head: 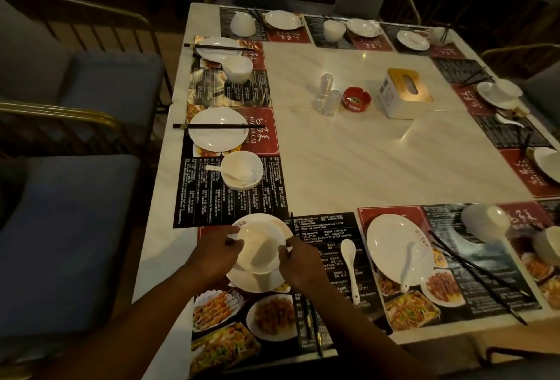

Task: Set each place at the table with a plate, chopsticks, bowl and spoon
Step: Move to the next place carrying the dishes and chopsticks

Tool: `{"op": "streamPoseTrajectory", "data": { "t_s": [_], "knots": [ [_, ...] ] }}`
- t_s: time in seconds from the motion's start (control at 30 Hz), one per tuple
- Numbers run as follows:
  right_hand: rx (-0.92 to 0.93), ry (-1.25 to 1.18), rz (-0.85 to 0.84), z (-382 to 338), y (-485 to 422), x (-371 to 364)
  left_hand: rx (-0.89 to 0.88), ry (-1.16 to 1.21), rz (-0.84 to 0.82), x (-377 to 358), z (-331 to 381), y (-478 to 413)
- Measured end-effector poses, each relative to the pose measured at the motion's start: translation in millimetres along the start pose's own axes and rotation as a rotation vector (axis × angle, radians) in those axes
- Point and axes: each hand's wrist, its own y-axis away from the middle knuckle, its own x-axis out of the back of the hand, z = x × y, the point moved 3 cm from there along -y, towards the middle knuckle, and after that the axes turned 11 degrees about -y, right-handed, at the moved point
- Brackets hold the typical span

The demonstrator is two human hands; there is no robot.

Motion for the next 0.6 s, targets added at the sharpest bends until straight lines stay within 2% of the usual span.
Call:
{"op": "streamPoseTrajectory", "data": {
  "t_s": [0.13, 0.2, 0.33, 0.47, 0.6],
  "knots": [
    [0.034, 0.029, 0.013, -6, -7, 0, -0.009, -0.046, 0.049, 0, 5, -5],
    [0.049, 0.017, 0.014, -6, -13, 12, -0.029, 0.006, 0.063, 1, 11, -9],
    [0.100, 0.074, 0.055, 6, -33, 60, -0.055, 0.067, 0.108, -1, 28, -17],
    [0.075, 0.128, 0.109, 37, -61, 107, -0.010, 0.070, 0.165, -14, 34, -20],
    [0.040, 0.133, 0.088, 61, -83, 135, 0.026, 0.029, 0.207, -25, 36, -19]
  ]
}}
